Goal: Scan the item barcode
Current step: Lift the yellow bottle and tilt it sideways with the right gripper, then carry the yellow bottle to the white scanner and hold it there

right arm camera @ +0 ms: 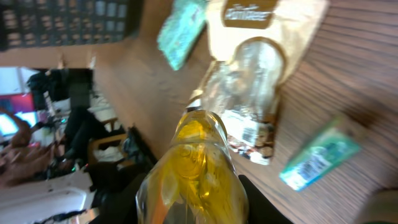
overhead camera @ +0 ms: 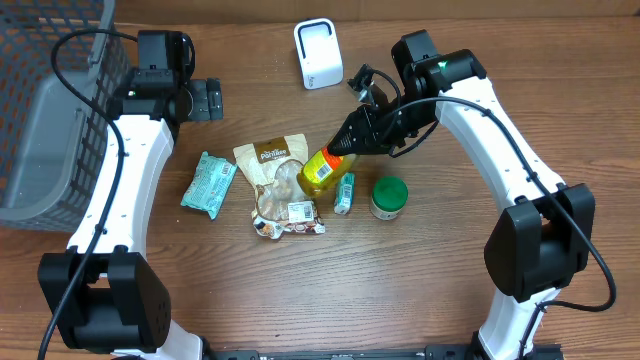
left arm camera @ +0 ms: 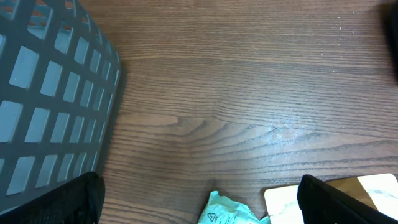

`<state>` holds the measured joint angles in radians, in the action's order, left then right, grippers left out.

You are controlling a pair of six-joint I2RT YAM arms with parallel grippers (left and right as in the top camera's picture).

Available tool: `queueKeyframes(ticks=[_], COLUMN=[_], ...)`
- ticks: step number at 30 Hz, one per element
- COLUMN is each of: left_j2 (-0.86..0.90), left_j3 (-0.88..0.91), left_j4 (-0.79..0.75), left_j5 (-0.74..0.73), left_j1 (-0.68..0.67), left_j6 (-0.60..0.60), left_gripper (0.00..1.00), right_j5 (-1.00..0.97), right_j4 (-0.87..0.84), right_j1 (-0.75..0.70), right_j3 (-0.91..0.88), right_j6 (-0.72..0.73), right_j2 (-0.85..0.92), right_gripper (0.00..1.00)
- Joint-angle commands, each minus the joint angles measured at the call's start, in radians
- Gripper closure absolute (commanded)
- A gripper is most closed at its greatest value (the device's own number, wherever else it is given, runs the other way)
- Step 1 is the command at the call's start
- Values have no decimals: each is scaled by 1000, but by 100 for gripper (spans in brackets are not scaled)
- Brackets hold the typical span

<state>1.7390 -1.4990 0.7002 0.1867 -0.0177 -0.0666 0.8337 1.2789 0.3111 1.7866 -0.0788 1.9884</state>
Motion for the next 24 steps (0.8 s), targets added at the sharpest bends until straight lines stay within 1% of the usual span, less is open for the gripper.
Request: queueKeyframes(ticks=[1,3,7,9,14,16,18,20,24], left_j2=[-18,-18,-18,-18,-18,-18,-18,-18,-18], left_j3=[-20,-20,-20,-20,-20,-20,-20,-20,-20], left_j4=[0,0,0,0,0,0,0,0,0], left_j5=[3,3,3,3,3,3,3,3,3], left_j1=[-3,-3,-3,-3,-3,-3,-3,-3,-3], left_j6=[22,22,22,22,22,22,22,22,22], left_gripper=[0,0,0,0,0,0,0,0,0], right_j5=[-113,-133,-162,-207,-338,-417,-549,-697,-978], right_j4=[-32,-47,-56,-55,-44,-48,-84,-154,-315], right_j1=[2,2,3,3,16,34,63,97,175], right_j3=[9,11,49,91,250,311,351,356,344], right_j6=[140,183,212,236,237,236,235,229,130], right_j2=[-40,-40,-40,-40,-40,-40,-40,-40,-19], right_gripper=[93,95,95,95,96,96,96,96,96])
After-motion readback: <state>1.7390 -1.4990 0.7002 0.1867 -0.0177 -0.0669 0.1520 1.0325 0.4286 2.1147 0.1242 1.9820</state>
